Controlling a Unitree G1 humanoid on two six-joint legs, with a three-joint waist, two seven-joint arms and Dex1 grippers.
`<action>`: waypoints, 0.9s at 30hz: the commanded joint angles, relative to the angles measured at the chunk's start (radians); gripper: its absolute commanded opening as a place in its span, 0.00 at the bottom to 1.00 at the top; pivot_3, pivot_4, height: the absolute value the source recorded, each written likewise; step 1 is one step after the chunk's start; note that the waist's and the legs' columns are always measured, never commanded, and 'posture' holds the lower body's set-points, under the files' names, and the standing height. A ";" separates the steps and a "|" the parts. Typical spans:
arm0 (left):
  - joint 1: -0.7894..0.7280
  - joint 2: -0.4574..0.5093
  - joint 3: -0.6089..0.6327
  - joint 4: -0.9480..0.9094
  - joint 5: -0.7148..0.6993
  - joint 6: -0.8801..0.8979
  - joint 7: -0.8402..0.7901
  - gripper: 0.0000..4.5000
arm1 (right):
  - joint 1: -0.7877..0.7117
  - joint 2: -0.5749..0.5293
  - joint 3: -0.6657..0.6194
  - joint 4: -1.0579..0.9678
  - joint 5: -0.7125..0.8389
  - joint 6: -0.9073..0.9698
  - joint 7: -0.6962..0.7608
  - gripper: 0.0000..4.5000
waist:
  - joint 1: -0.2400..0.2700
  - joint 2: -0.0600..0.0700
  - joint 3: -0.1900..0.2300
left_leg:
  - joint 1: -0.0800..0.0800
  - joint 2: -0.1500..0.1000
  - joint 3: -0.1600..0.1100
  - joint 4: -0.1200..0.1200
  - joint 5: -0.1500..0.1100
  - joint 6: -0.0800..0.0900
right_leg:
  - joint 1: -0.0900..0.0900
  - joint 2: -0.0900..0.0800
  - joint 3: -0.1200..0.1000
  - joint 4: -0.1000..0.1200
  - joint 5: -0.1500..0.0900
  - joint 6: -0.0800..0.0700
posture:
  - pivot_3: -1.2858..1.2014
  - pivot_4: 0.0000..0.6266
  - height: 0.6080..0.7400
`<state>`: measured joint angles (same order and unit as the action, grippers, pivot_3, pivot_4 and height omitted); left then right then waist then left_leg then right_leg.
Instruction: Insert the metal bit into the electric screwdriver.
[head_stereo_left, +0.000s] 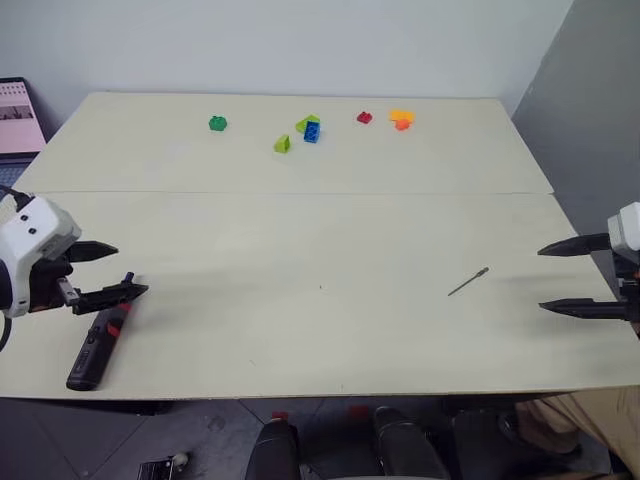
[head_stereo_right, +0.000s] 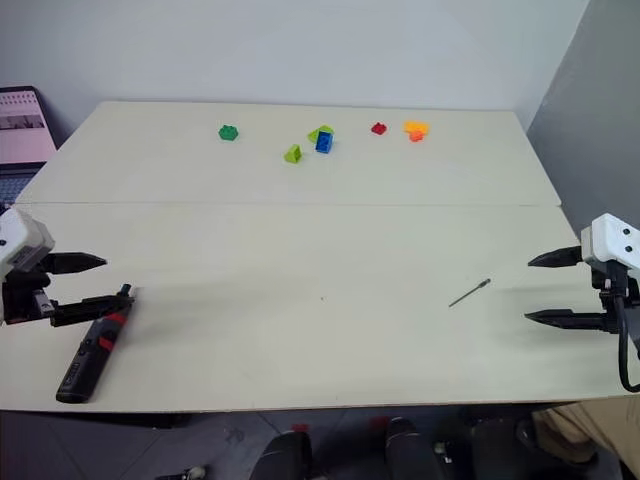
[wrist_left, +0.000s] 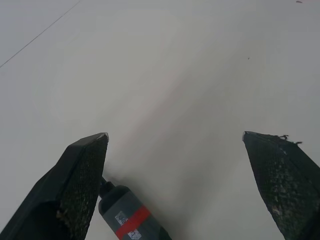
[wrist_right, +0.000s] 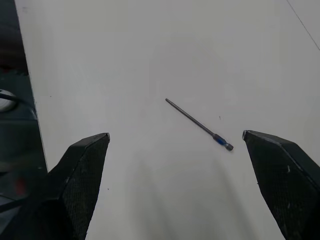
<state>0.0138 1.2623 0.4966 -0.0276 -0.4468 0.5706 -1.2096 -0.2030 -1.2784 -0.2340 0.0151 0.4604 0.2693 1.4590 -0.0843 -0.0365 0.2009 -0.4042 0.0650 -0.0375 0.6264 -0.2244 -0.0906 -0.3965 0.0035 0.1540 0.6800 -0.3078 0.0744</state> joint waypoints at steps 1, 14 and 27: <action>-0.025 0.018 0.015 0.004 -0.002 0.005 -0.014 1.00 | -0.019 0.002 -0.006 -0.010 -0.006 -0.014 0.012 1.00 | 0.000 0.000 0.000 | 0.000 0.000 0.000 0.000 0.000 0.000 | 0.000 0.000 0.000 0.000 0.000 0.000 | 0.52 0.24 1.00; -0.008 0.004 0.041 -0.013 0.031 0.022 0.008 1.00 | -0.030 0.028 0.001 -0.003 -0.023 -0.043 0.009 1.00 | 0.000 0.000 0.000 | 0.000 0.000 0.000 0.000 0.000 0.000 | 0.000 0.000 0.000 0.000 0.003 0.005 | 0.52 0.24 1.00; -0.018 -0.034 0.036 -0.047 0.098 0.229 0.234 1.00 | -0.105 0.096 0.051 -0.034 -0.012 -0.056 -0.011 1.00 | -0.001 0.000 0.000 | 0.001 0.000 0.000 0.002 0.000 0.000 | 0.001 0.000 0.000 0.001 0.004 0.006 | 0.52 0.24 1.00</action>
<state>0.0139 1.2329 0.4984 -0.0470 -0.3576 0.7031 -1.0528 -0.2815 -1.1879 -0.1725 0.0023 0.4427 0.2228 1.4525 -0.0849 -0.0363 0.2009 -0.4032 0.0650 -0.0378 0.6283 -0.2244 -0.0905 -0.3949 0.0037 0.1542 0.6810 -0.3041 0.0808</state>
